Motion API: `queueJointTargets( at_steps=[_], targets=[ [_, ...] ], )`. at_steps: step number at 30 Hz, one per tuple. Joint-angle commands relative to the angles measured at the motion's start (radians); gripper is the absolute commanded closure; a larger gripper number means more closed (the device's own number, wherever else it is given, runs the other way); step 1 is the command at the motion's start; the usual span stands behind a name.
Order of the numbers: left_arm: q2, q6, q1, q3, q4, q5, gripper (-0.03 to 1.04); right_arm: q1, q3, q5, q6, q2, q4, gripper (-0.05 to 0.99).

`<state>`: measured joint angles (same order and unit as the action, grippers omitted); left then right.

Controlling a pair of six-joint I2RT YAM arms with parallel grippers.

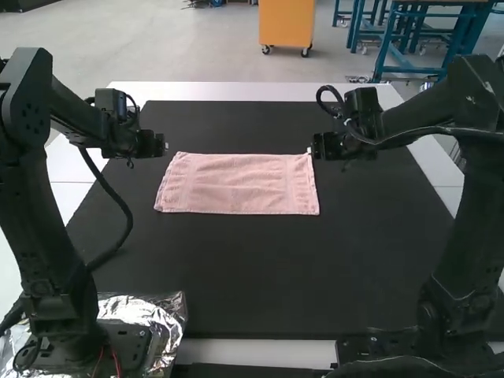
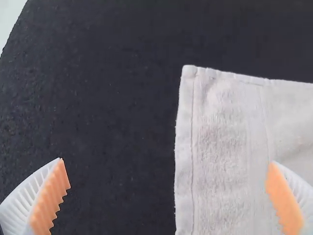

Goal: Fold the towel.

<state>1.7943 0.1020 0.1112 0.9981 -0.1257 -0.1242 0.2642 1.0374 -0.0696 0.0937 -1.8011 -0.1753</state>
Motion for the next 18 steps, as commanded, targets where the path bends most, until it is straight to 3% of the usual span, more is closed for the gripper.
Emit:
queueJointTargets(
  at_steps=[1, 18],
  targets=[
    [0.048, -0.041, 0.002, 0.051, -0.018, -0.008, 0.07, 0.007, 0.049, 0.027, 0.001, -0.055, -0.007, 0.03],
    [0.234, -0.127, -0.01, 0.178, -0.022, 0.012, 0.07, 0.009, 0.237, 0.027, 0.0, -0.302, -0.003, 0.03]
  ],
)
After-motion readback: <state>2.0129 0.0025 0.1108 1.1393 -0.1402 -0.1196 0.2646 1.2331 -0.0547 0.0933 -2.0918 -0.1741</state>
